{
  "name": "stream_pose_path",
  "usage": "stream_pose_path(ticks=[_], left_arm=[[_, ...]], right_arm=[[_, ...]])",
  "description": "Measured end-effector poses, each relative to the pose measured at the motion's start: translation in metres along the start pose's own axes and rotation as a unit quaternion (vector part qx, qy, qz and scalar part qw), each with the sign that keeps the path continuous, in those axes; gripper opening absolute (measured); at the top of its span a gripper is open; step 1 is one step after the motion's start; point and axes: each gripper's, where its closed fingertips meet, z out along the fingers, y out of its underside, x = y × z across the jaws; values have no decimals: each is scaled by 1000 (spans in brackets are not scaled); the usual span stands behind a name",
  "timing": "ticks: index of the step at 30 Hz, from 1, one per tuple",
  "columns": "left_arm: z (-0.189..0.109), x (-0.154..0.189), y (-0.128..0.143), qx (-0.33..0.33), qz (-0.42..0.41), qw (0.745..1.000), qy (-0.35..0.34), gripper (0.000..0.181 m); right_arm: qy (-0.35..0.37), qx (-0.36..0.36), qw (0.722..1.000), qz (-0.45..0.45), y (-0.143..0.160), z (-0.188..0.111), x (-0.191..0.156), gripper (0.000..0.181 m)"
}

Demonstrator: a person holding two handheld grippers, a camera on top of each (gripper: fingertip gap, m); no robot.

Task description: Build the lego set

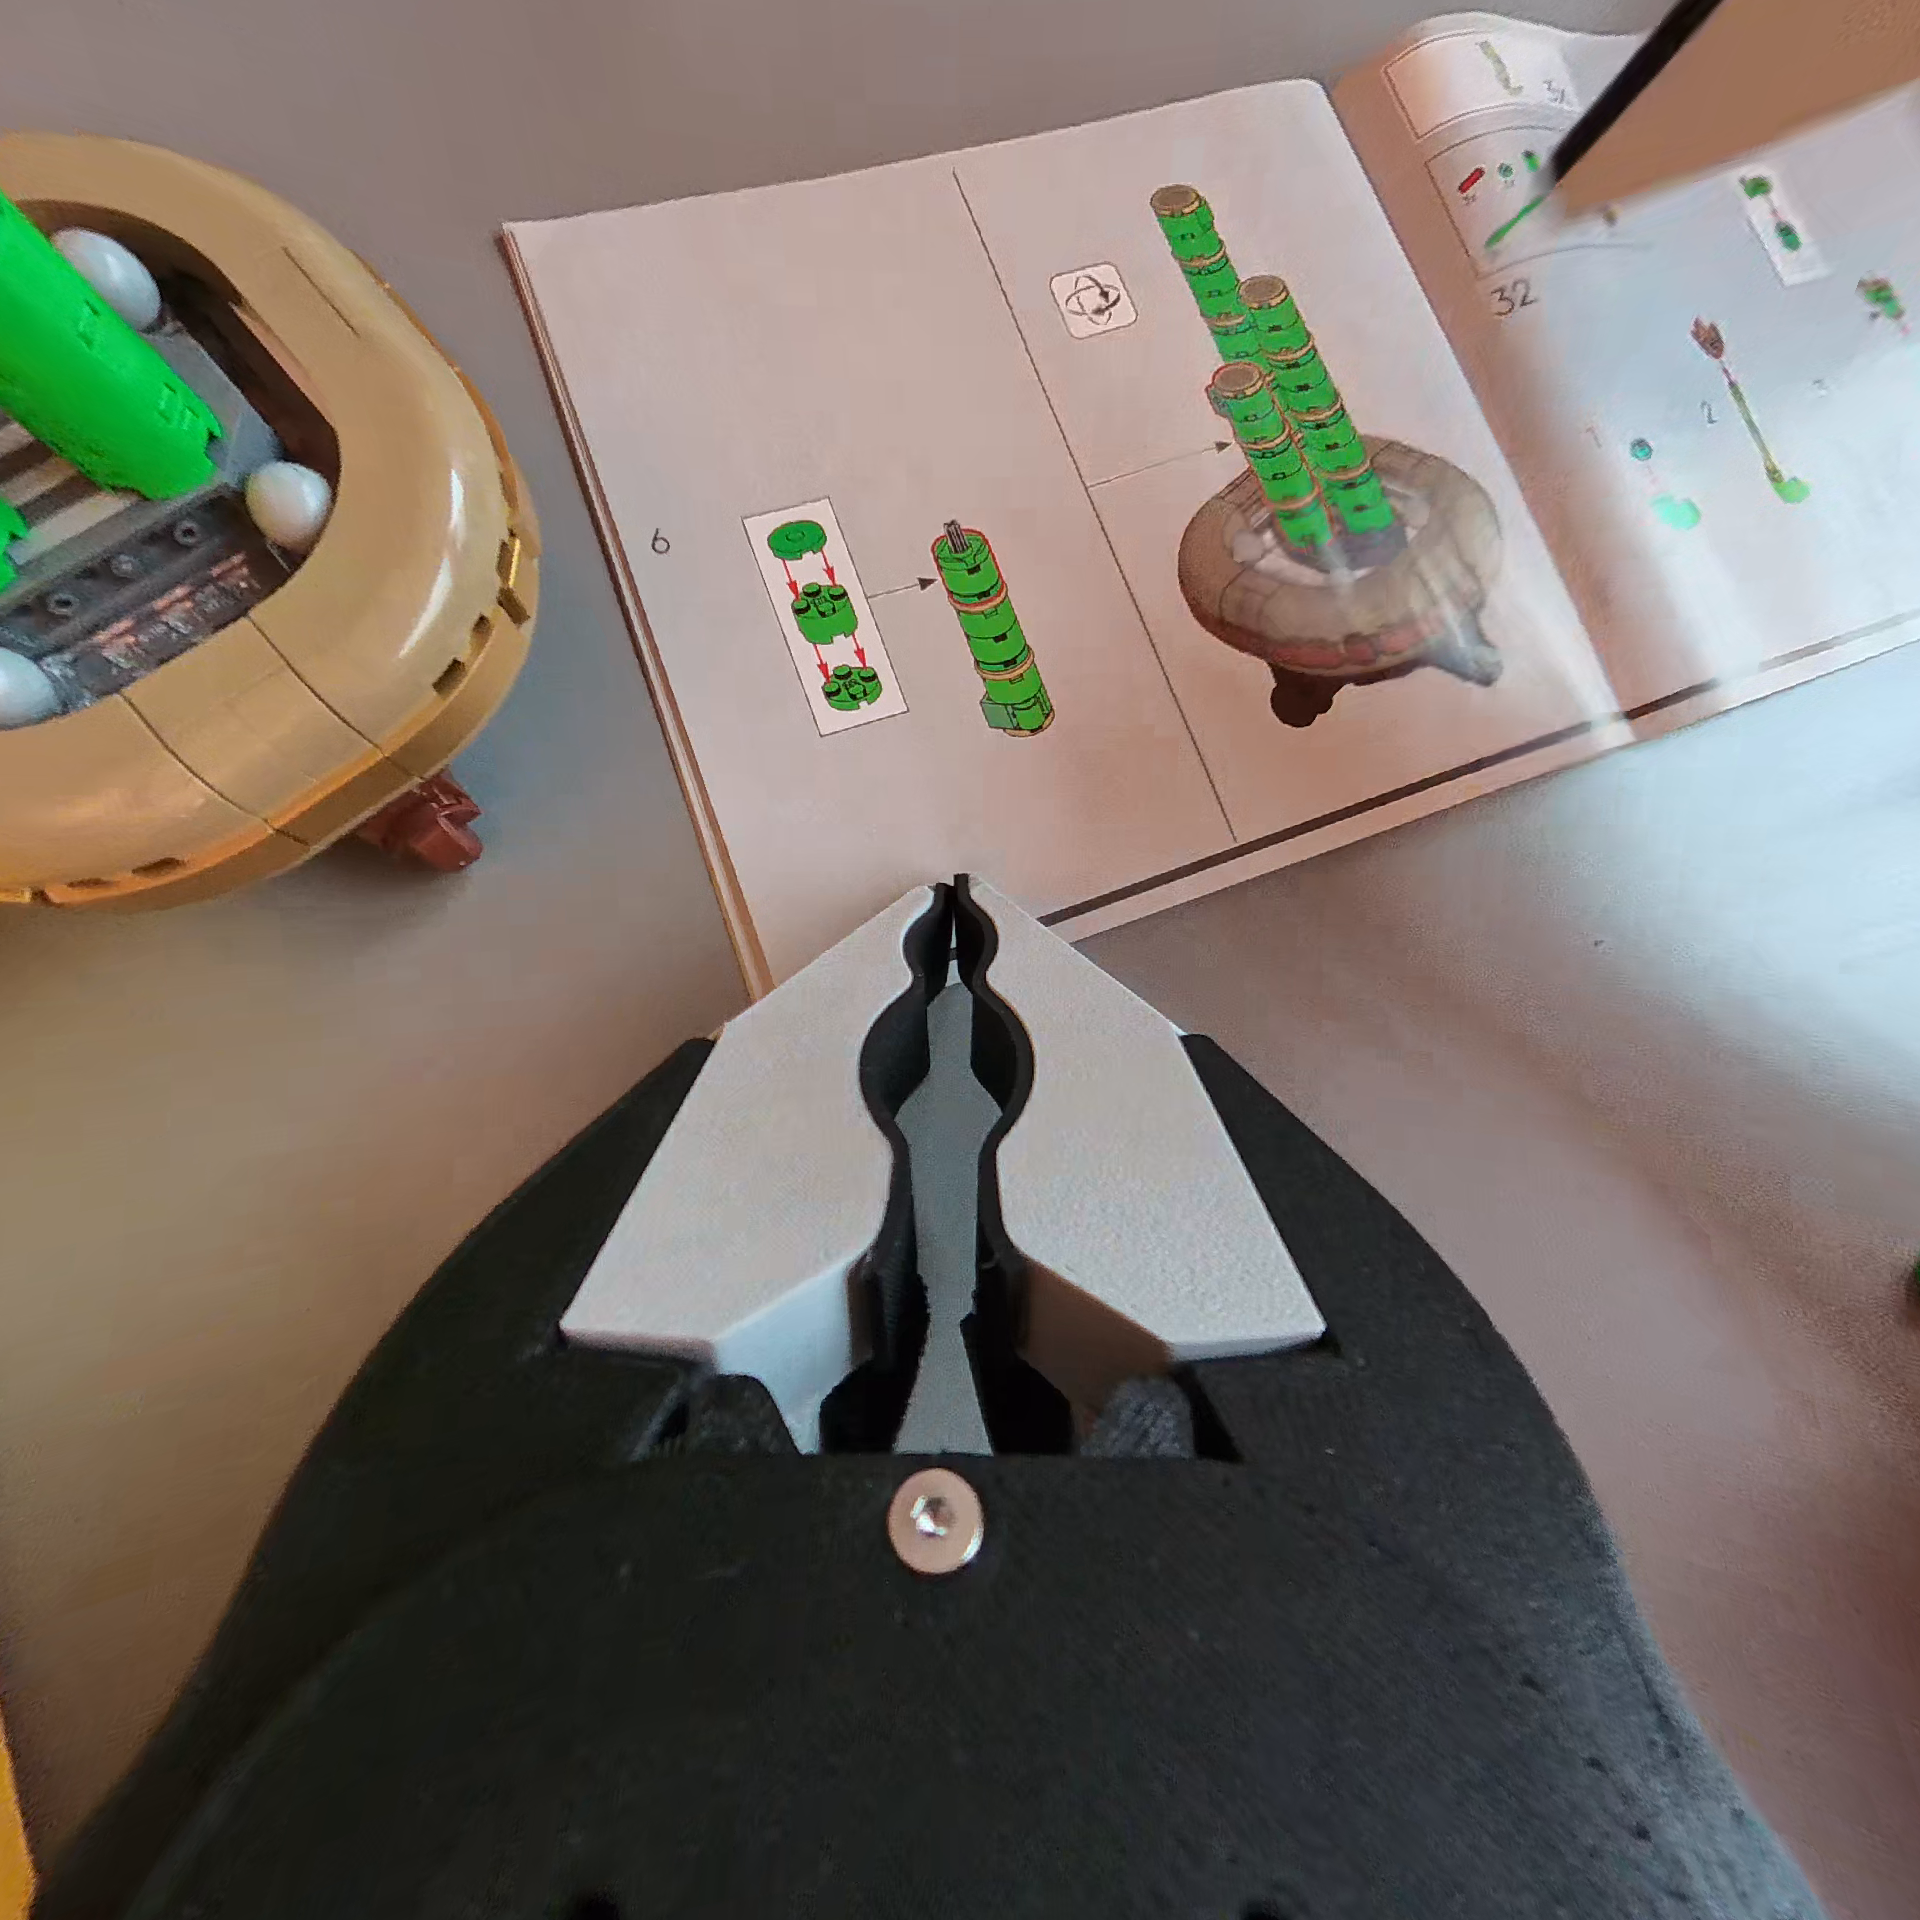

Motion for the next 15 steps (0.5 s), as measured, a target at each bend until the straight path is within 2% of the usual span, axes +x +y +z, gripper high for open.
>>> stream_pose_path(ticks=[1,3,5,6,9,13,15], left_arm=[[-1,-2,0,-1,0,1000,-5,0],[-3,-5,-2,4,1,1000,-15,0],[-7,-3,-8,17,-6,1000,-8,2],[-9,-2,-11,26,-13,1000,-2,2],[-19,5,-24,61,-32,997,27,5],[-34,20,-42,108,-46,990,73,10],[-40,26,-50,130,-39,987,85,11]], right_arm=[[34,38,997,-57,-19,-22,-14,0],[94,132,971,-174,-45,-67,-47,0],[114,206,936,-260,-42,-96,-79,10],[106,198,932,-285,-24,-99,-91,16],[101,116,942,-299,47,-96,-96,29],[-11,84,954,-287,130,-75,-124,34],[-32,42,961,-270,163,-58,-122,38]])
